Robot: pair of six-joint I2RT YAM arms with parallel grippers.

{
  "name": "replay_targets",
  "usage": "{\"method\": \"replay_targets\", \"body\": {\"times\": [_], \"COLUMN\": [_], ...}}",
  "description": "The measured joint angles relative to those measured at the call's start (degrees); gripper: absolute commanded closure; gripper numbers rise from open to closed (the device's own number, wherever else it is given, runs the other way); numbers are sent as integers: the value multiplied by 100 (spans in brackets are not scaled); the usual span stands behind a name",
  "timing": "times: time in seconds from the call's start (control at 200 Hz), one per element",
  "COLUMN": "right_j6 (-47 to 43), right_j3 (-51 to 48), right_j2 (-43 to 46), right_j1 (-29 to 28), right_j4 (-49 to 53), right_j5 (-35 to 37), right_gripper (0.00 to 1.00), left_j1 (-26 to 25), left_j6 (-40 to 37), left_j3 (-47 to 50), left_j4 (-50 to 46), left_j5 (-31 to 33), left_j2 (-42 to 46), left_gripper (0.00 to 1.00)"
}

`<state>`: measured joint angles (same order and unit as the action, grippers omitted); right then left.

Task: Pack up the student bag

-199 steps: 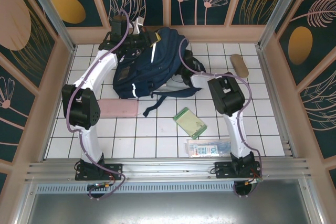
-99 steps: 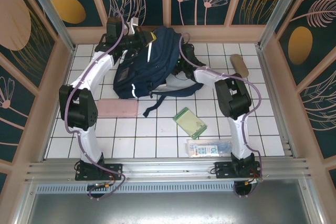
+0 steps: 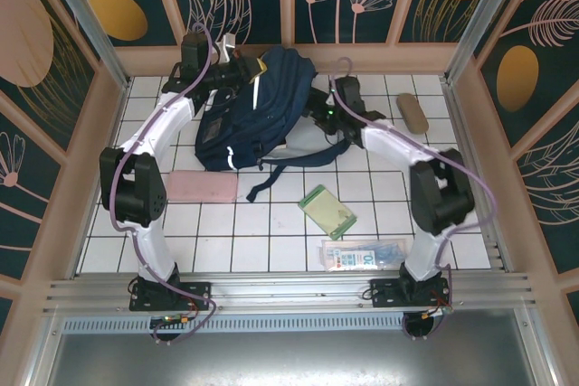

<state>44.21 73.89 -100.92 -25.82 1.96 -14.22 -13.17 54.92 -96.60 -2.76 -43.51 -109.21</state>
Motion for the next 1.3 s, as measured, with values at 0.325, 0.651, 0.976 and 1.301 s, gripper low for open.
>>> {"method": "replay_targets", "body": {"times": [0.325, 0.651, 0.976, 1.301], "right_j6": [-42, 446, 1338, 1683], "right_j3": [-2232, -3386, -5029, -5532], "right_j2": [2347, 3980, 5184, 4872], "right_j1": [98, 98, 98, 98], "right_j4": [509, 1991, 2190, 1329], "right_j5": [634, 35, -809, -951], "right_gripper": [27, 32, 34, 34], "left_j1": [-719, -1340, -2612, -3047], "left_j6": [-1141, -2197, -2317, -1882], "left_j3": [-348, 964, 3088, 3941], "left_j4": [-769, -1202, -636, 223], "left_j5": [533, 1368, 1766, 2173], "left_j2": [-295, 258, 1099, 931], "left_gripper": [70, 49, 41, 35]}}
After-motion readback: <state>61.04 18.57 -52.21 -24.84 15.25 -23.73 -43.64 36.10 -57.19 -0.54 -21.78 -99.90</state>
